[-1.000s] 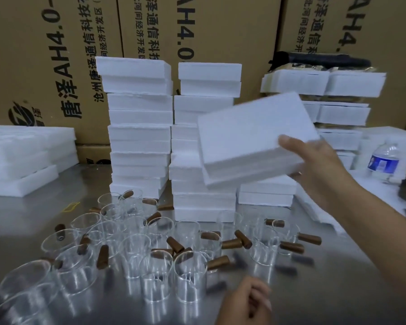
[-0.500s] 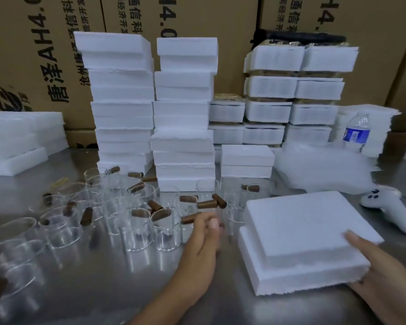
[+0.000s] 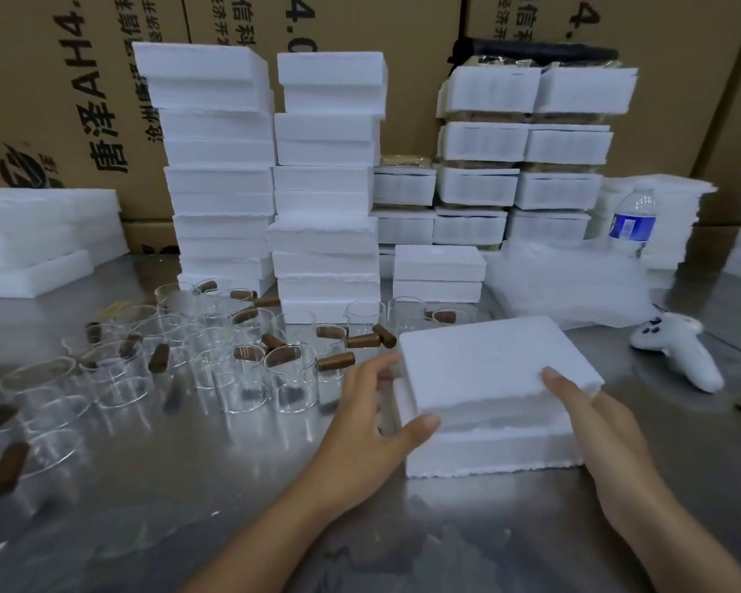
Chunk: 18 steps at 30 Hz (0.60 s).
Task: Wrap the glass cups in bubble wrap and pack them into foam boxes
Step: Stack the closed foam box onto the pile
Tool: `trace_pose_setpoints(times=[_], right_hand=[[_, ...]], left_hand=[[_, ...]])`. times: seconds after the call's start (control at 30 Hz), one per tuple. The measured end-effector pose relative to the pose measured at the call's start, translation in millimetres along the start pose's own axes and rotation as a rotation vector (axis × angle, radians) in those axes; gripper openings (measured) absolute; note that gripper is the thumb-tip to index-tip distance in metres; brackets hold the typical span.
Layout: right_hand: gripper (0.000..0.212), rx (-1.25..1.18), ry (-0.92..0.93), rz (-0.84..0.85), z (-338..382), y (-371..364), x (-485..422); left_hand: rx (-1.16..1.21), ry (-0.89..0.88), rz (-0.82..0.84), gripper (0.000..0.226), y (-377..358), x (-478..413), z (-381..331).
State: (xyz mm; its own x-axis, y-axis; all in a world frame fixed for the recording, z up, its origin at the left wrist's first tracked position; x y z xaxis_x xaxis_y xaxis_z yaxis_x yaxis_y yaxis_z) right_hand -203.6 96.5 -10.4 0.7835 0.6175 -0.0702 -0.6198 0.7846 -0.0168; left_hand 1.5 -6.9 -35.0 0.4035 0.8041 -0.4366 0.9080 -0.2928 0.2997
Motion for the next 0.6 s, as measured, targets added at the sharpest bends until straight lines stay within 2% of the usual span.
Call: trace_pose_setpoints(times=[0.07,0.2,0.27,0.37,0.47,0.53,0.6], right_hand=[[0.015,0.004,0.078,-0.026,0.2,4.5,-0.1],[0.021,0.023,0.189,-0.077,7.4,13.4,-3.1],[0.021,0.016,0.243,-0.11,16.2,16.8,-2.6],[0.038,0.037,0.346,-0.183,34.7,20.2,4.4],[0.056,-0.012,0.508,-0.136,58.9,11.7,27.5],[0.073,-0.016,0.586,-0.048,67.9,-1.2,46.0],[0.076,0.031,0.678,0.041,69.3,-16.2,63.6]], left_hand=[[0.006,0.065,-0.027,0.069,-1.2,-0.1,1.3],[0.161,0.248,0.06,0.069,-10.2,-2.0,2.6],[0.292,0.313,0.064,0.048,-15.2,-4.2,1.3],[0.449,0.409,0.075,0.023,-18.0,-5.7,-4.2],[0.445,0.408,-0.035,0.022,-8.8,-6.5,-7.4],[0.449,0.335,-0.179,0.024,3.8,-8.3,-12.9],[0.48,0.286,-0.37,0.02,21.7,-9.2,-20.2]])
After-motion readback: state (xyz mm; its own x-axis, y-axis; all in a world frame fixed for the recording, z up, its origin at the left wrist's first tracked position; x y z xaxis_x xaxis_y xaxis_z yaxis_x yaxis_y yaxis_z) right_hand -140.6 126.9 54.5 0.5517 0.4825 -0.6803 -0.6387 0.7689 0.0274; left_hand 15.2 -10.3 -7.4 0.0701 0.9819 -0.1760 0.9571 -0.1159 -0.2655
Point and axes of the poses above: each hand's wrist, its own x-axis away from the middle knuckle, its own y-axis out of the back of the hand, z = x × y, the point moved 3 cm from there along -x, towards the middle knuckle, and after that the axes turned 7 degrees about -z, right-handed, at the moved point
